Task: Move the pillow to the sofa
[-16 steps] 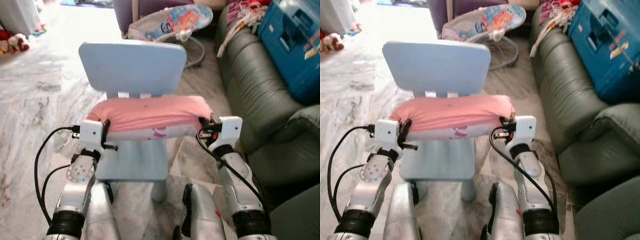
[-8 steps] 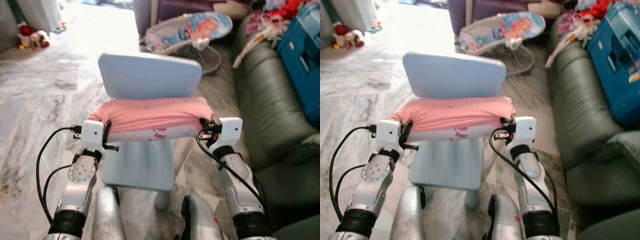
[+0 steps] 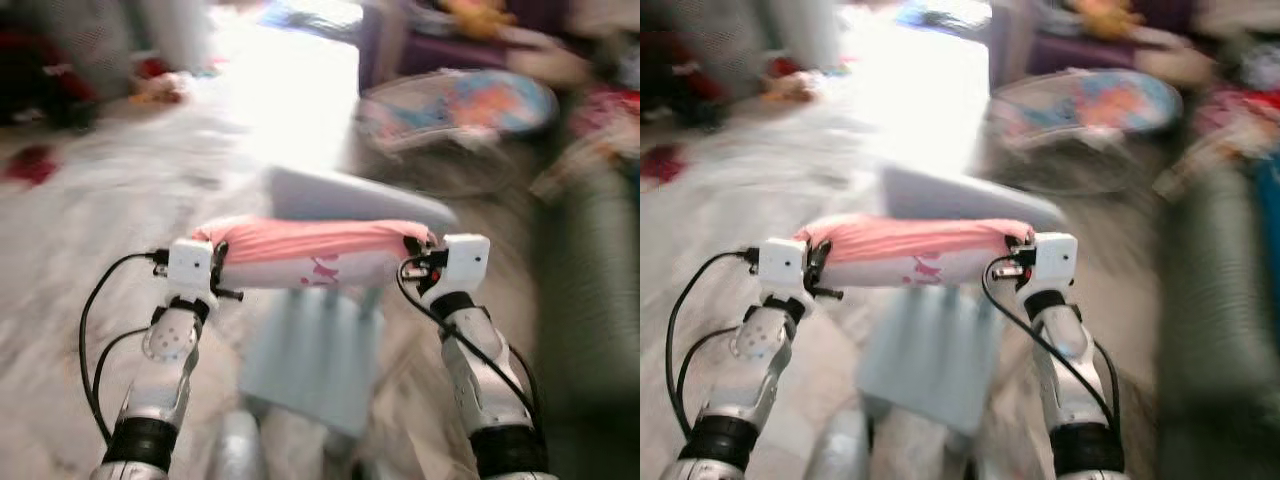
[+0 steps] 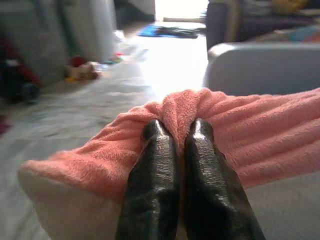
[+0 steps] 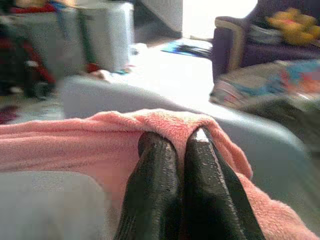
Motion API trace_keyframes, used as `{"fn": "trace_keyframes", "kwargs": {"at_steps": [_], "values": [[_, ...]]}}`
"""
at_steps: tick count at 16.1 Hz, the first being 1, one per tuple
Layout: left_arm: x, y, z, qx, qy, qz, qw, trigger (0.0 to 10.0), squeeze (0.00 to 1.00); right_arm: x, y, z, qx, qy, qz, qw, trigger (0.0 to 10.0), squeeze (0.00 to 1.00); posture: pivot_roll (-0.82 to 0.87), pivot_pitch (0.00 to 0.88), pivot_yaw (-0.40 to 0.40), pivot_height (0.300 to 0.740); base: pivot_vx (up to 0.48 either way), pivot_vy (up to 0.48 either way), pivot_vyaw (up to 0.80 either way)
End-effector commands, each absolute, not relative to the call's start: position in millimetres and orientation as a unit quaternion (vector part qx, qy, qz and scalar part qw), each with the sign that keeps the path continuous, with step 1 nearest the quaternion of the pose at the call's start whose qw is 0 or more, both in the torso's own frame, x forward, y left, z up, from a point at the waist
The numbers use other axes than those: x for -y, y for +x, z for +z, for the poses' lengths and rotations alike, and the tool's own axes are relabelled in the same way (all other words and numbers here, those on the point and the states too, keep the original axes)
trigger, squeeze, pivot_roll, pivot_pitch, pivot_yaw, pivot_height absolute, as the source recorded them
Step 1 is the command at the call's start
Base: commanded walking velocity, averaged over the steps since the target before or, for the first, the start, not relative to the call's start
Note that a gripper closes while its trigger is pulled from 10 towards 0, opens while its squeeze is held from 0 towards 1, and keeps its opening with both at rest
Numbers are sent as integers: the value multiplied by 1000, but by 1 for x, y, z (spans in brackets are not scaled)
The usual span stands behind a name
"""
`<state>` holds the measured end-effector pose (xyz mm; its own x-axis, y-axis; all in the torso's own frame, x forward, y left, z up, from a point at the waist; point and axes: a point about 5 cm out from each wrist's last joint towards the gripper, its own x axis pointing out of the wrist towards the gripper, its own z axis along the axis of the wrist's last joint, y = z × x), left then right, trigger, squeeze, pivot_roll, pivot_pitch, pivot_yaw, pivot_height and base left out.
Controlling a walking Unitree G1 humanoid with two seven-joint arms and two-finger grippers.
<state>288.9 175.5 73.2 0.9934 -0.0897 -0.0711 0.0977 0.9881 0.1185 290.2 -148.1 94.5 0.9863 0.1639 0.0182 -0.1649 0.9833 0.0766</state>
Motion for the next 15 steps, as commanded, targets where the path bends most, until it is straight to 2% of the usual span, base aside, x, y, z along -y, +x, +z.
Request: {"fn": "trace_keyframes", "kwargs": {"at_steps": [1, 15], "values": [[-187, 287, 70, -45, 62, -14, 997, 10000, 0, 170, 291, 105, 32, 35, 34, 998, 10000, 0, 10, 0, -59, 740, 0, 0, 0], [-178, 278, 62, -87, 35, -27, 995, 10000, 0, 169, 285, 97, 6, 49, 23, 998, 10000, 0, 16, 0, -71, 740, 0, 0, 0]]}}
